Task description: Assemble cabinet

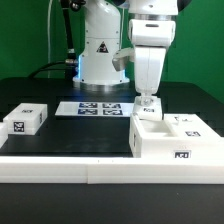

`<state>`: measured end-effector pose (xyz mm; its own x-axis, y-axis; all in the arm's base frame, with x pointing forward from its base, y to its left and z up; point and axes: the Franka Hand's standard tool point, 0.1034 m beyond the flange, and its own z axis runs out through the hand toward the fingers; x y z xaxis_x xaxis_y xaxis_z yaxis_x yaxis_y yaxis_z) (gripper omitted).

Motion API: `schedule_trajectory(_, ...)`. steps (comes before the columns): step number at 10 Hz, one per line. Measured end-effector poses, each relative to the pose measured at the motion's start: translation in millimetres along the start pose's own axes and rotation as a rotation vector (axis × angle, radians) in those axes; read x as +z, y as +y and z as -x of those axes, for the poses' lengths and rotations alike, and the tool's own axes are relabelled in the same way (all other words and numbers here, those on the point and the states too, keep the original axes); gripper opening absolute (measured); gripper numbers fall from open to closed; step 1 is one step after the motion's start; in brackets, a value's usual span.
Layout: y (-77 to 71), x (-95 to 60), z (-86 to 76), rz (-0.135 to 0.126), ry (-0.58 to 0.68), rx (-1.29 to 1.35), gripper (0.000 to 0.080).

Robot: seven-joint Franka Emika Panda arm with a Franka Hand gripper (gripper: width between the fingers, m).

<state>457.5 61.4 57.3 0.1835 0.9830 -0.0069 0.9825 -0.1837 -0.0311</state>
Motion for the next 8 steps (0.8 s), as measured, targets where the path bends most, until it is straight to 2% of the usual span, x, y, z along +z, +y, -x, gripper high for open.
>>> schedule_trajectory(8, 0.2, 0.3, -1.9, 0.002, -0.003, -0.042, 0.0071)
